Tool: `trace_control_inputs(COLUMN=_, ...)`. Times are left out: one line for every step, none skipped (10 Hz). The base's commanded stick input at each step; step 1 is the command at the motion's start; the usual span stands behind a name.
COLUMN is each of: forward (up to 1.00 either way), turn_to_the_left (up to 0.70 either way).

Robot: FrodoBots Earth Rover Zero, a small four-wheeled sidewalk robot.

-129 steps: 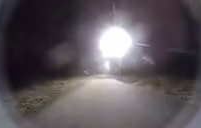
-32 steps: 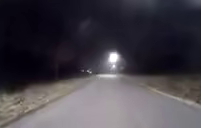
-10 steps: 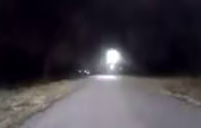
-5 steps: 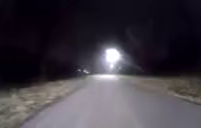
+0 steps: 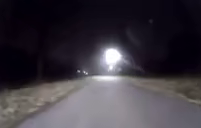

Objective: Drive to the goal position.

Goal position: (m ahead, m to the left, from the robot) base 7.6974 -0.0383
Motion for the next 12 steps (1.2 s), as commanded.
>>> trace_control_inputs(forward=1.0, turn_to_the_left=-0.04)
trace_control_inputs(forward=1.0, turn_to_the_left=-0.03)
trace_control_inputs(forward=1.0, turn_to_the_left=-0.02)
trace_control_inputs(forward=1.0, turn_to_the_left=-0.02)
trace_control_inputs(forward=1.0, turn_to_the_left=-0.01)
trace_control_inputs(forward=1.0, turn_to_the_left=-0.01)
trace_control_inputs(forward=1.0, turn_to_the_left=0.0)
trace_control_inputs(forward=1.0, turn_to_the_left=0.0)
trace_control_inputs(forward=1.0, turn_to_the_left=0.0)
trace_control_inputs(forward=1.0, turn_to_the_left=0.0)
trace_control_inputs(forward=1.0, turn_to_the_left=-0.02)
trace_control_inputs(forward=1.0, turn_to_the_left=-0.02)
